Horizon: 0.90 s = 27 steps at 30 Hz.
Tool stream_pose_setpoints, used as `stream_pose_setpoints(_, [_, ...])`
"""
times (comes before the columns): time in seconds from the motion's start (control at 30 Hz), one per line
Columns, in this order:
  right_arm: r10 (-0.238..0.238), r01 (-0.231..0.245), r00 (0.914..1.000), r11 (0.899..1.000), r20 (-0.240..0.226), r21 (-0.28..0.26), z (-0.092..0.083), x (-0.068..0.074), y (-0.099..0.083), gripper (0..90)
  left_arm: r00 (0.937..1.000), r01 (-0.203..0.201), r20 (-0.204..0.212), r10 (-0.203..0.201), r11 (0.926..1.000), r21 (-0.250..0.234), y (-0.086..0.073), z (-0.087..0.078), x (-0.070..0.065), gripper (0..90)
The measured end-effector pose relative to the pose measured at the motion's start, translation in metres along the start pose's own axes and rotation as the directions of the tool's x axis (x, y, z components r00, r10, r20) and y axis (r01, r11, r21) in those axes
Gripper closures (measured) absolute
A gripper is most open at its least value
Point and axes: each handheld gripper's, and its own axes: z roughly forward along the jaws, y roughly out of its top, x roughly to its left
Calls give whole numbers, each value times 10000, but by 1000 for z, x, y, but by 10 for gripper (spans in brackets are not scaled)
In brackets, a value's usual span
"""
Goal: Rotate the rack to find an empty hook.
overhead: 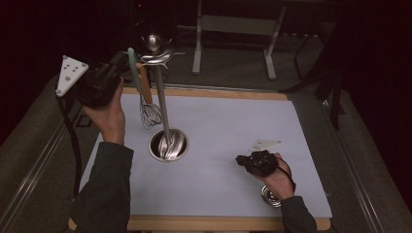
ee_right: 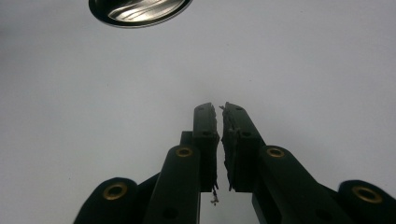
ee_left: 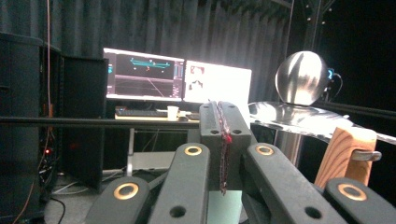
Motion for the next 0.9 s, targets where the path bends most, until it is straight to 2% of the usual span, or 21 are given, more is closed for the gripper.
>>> stream_pose_setpoints(0.37, [51, -51, 10000, 10000, 21, -31, -2, -1, 0, 831, 9998, 189, -23, -189, 9995, 263, 4, 9, 5, 900])
stream_pose_setpoints(0.53, [95, -95, 9999, 9999, 41, -69, -3, -3, -1, 828, 9999, 114, -9, -114, 9993, 366, 5, 10, 7, 900])
stream_pose_setpoints(0.77, [107, -107, 9999, 9999, 75, -56, -3, -5, -2, 826, 9997, 250, -60, -247, 9987, 442, 4, 13, 10, 900])
stream_pose_setpoints(0.9, [169, -168, 9998, 9998, 100, -89, -5, -6, -2, 826, 9999, 138, -23, -137, 9987, 485, 5, 12, 10, 900])
